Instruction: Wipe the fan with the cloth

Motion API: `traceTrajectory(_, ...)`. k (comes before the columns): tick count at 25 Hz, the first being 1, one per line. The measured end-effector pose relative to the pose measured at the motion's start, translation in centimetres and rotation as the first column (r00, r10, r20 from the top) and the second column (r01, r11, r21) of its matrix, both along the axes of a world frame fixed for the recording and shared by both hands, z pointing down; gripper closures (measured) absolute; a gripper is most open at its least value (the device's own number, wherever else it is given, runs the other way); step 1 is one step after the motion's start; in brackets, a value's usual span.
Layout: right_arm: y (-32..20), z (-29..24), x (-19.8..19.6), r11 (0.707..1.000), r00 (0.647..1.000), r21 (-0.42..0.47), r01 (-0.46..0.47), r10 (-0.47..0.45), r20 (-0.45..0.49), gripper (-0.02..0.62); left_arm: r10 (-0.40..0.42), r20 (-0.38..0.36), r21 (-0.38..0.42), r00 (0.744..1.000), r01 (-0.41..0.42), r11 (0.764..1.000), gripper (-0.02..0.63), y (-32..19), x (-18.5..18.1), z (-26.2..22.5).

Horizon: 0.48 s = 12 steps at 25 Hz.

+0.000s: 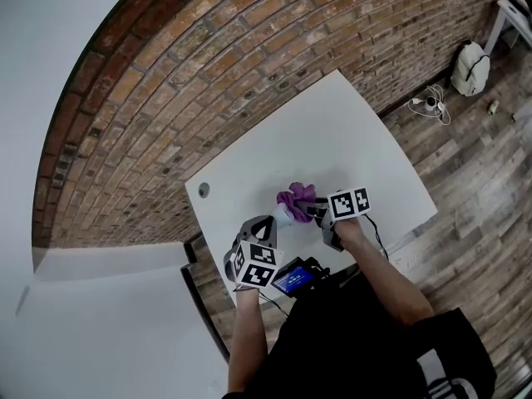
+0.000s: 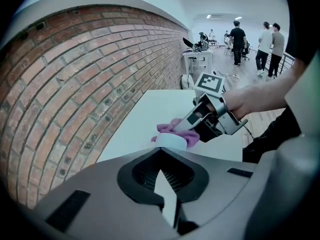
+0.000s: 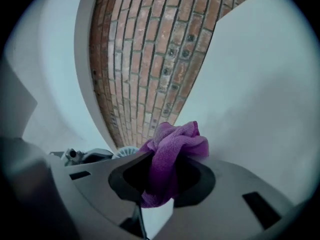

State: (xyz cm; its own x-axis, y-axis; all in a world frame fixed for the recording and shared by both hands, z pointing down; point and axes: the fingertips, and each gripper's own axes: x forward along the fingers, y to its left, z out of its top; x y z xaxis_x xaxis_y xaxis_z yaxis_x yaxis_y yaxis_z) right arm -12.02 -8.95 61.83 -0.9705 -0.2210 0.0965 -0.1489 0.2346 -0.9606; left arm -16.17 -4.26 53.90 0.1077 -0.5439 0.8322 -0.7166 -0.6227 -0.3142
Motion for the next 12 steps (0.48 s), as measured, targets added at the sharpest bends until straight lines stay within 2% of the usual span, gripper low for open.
traceTrajectory(2, -0.1, 0.9, 1.0, 1.000, 0.998, -0.006, -0.017, 0.016, -0.057, 0.502, -0.002, -0.005, 0.002, 1.000, 0.002, 1.000, 0.606, 0.0, 0.0, 0.0)
traceTrajectory(3, -0.4, 0.2, 1.5, 0.999, 0.998, -0.003, -0.038, 0.038, -0.042, 0.502, -0.004, -0.007, 0.004, 1.000, 0.004, 1.000, 0.606, 0.0, 0.0, 0.0)
traceTrajectory(6, -1.4, -5.3, 2.1, 0.993, 0.992, 0.074, -0.091, 0.084, 0.092, 0.502, -0.007, -0.007, 0.005, 1.000, 0.007, 1.000, 0.606, 0.0, 0.0, 0.0)
traceTrajectory(8, -1.1, -9.3, 1.4, 0.987, 0.981, 0.138, -0.080, 0.053, 0.189, 0.502, -0.007, -0.006, 0.004, 1.000, 0.007, 1.000, 0.606, -0.1, 0.0, -0.1)
traceTrajectory(9, -0.6, -10.5, 0.8, 0.985, 0.978, 0.165, -0.057, 0.022, 0.208, 0.502, -0.007, -0.007, 0.004, 1.000, 0.007, 1.000, 0.606, -0.1, 0.0, -0.1)
traceTrajectory(12, 0.7, -9.1, -0.9, 0.984, 0.988, 0.176, 0.002, -0.029, 0.151, 0.502, -0.010, -0.011, 0.003, 1.000, 0.010, 1.000, 0.606, 0.0, 0.0, -0.1)
